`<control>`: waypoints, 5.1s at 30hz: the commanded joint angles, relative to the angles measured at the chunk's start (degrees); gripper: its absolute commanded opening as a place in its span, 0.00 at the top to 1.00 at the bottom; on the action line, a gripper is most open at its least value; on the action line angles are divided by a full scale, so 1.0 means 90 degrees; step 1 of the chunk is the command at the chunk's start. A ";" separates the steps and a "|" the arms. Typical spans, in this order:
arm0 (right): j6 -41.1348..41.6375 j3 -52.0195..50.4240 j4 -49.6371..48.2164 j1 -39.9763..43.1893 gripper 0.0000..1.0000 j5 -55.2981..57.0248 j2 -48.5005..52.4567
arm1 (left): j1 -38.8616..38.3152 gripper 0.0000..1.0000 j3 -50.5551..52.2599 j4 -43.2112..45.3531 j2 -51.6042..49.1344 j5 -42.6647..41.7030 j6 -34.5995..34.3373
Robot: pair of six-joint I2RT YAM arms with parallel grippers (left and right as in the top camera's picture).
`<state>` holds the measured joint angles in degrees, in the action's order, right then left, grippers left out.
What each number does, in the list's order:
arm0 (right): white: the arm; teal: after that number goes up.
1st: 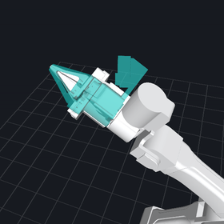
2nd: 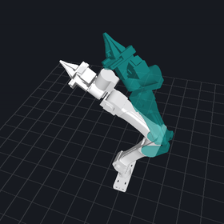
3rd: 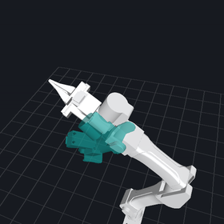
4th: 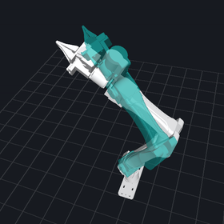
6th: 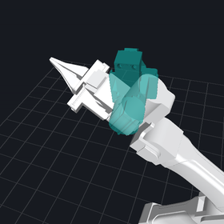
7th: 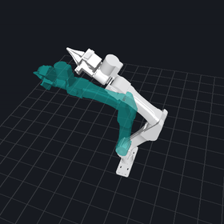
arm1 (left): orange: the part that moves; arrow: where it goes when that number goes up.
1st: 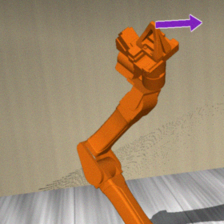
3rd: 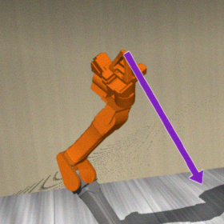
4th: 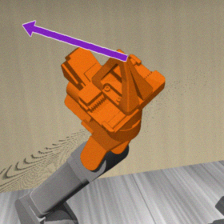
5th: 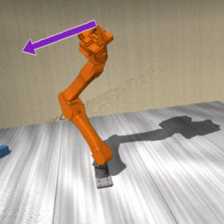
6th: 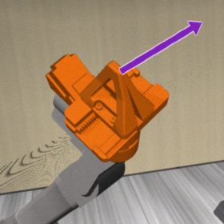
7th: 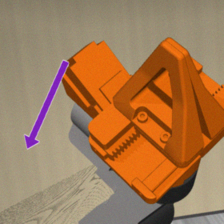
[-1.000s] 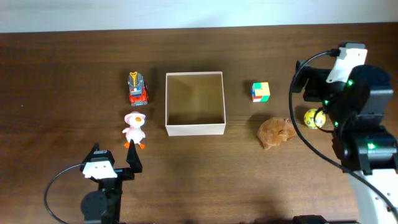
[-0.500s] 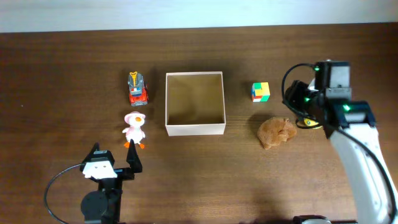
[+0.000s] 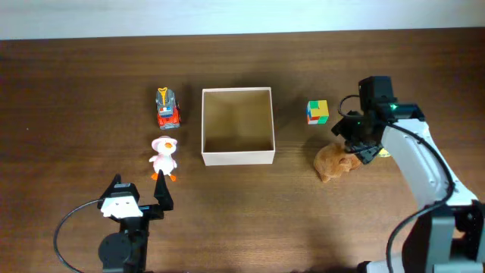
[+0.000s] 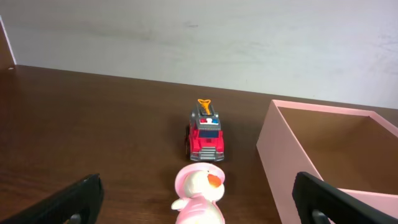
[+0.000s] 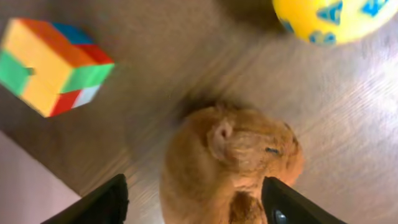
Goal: Pack container
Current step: 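Move the right gripper over the brown plush capybara, then lower the right gripper and grasp the capybara, then lift the capybara and carry it over the box with the right gripper, then lower the capybara into the box and open the right gripper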
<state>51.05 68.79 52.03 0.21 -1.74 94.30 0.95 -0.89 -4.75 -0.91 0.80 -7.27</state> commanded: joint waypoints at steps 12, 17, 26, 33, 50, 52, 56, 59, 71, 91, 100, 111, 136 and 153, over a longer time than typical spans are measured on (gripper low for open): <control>0.1569 0.0070 0.0444 -0.0794 0.01 -0.0117 0.0102 | 0.0039 0.01 0.0039 0.0000 0.0027 -0.0070 0.0102; 0.1603 0.0068 0.0818 -0.0814 0.01 0.0041 0.0102 | 0.0039 0.01 0.0039 0.0000 0.0027 -0.0070 0.0102; 0.1603 -0.0172 0.0644 -0.0811 0.01 0.0325 0.0185 | 0.0036 0.01 0.0039 0.0000 0.0027 -0.0068 0.0102; 0.1600 -0.0206 0.0136 -0.0801 0.01 0.0452 0.0508 | 0.0039 0.01 0.0039 -0.0002 0.0027 -0.0068 0.0102; 0.1547 -0.0211 0.0124 -0.0801 0.21 0.0597 0.0690 | 0.0036 0.01 0.0039 0.0000 0.0027 -0.0068 0.0102; 0.1515 -0.0211 0.0129 -0.0801 0.33 0.0578 0.0690 | 0.0039 0.01 0.0039 0.0000 0.0027 -0.0068 0.0102; 0.1149 -0.0209 0.0131 -0.0801 0.54 0.0571 0.0685 | 0.0039 0.01 0.0039 0.0000 0.0027 -0.0068 0.0102; 0.1018 -0.0204 0.0151 -0.0801 0.66 0.0539 0.0682 | 0.0036 0.01 0.0039 0.0000 0.0027 -0.0068 0.0102; 0.0126 0.0464 0.0219 -0.0801 0.69 0.0559 0.0556 | 0.0039 0.01 0.0039 0.0000 0.0027 -0.0068 0.0102; -0.4136 0.3971 0.0253 -0.2081 0.73 -0.0457 0.0602 | 0.0039 0.01 0.0039 0.0000 0.0027 -0.0070 0.0102; -0.4816 0.3939 0.0340 -0.3031 0.77 -0.0442 0.0806 | 0.0039 0.01 0.0039 0.0000 0.0027 -0.0068 0.0102; -0.5008 0.3915 0.0510 -0.3196 0.77 -0.0452 0.1608 | 0.0036 0.01 0.0039 0.0000 0.0027 -0.0070 0.0102; -0.5017 0.3628 0.0811 -0.3196 0.76 -0.0459 0.2178 | 0.0039 0.01 0.0039 0.0000 0.0027 -0.0068 0.0102; -0.4966 0.3368 0.0476 -0.3196 0.76 -0.0459 0.2208 | 0.0039 0.01 0.0039 0.0000 0.0027 -0.0068 0.0102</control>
<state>6.04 99.83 56.86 -28.08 -5.52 113.54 0.95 -0.89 -4.75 -0.91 0.80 -7.27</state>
